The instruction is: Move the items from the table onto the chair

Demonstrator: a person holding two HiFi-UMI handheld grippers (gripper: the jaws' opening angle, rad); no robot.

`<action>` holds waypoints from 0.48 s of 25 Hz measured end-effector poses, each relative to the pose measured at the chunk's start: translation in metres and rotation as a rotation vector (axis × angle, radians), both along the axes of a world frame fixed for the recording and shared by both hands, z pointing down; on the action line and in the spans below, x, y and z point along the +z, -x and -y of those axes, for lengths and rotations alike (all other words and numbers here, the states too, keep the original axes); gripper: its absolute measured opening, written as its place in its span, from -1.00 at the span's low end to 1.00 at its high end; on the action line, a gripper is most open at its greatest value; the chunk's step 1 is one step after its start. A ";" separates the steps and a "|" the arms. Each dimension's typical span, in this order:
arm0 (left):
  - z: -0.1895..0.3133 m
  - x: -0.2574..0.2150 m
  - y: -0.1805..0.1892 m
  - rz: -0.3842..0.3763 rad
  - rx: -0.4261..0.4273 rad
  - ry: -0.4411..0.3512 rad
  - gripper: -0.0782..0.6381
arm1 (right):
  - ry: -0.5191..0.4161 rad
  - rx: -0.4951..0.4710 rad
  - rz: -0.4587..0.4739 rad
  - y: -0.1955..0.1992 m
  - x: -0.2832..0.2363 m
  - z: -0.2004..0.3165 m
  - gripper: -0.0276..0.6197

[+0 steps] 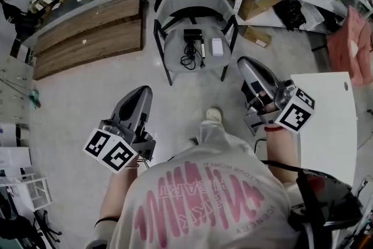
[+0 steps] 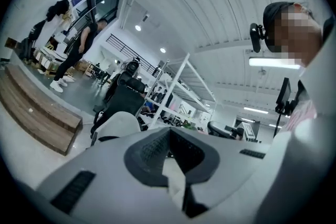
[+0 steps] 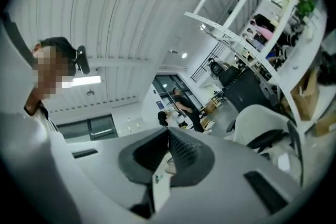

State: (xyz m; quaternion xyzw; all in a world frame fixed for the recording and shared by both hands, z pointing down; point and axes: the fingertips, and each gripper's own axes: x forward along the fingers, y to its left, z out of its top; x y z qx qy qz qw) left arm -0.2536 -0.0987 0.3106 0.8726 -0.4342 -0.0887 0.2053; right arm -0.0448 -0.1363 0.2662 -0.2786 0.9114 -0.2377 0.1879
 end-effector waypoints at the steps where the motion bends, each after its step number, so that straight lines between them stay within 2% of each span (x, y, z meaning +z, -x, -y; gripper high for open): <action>1: -0.004 -0.003 -0.004 0.001 0.013 -0.005 -0.76 | -0.008 0.009 -0.030 -0.003 0.000 -0.006 -0.87; 6: -0.024 -0.009 -0.033 0.002 0.056 -0.018 -0.76 | 0.036 0.035 -0.056 -0.022 0.008 -0.024 -0.87; 12: -0.042 -0.020 -0.065 0.016 0.045 -0.050 -0.76 | 0.065 0.035 -0.055 -0.051 0.007 -0.038 -0.87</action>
